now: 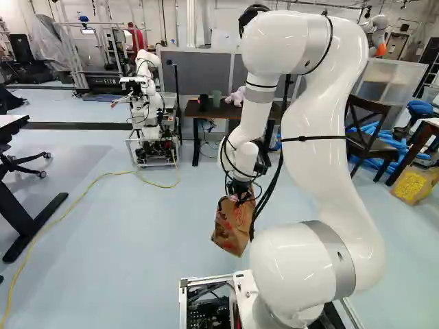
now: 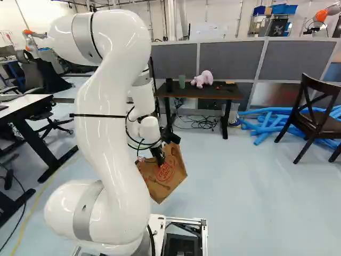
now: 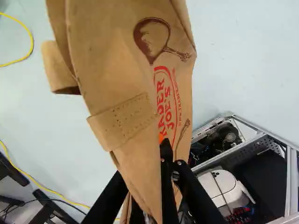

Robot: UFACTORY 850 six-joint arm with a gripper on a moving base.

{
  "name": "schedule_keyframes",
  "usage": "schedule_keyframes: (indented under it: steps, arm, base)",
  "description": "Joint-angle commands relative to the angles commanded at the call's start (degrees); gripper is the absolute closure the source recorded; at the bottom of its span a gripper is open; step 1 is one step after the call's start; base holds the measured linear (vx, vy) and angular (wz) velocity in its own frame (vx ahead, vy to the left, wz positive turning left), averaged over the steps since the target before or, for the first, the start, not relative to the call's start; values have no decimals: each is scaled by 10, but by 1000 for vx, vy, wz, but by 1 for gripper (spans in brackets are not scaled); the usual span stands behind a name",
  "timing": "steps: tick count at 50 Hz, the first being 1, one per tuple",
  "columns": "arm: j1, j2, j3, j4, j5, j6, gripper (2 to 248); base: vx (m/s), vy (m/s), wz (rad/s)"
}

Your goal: Pick up the bag on the ground and place it on the table

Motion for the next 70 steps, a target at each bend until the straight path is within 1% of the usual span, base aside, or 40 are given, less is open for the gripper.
schedule_keyframes:
  steps: [25,70]
  arm:
    - [-1,61,17,0,-43,0,227]
    - [-2,170,36,0,-140,0,227]
  base:
    - [0,0,0]
    - [0,0,0]
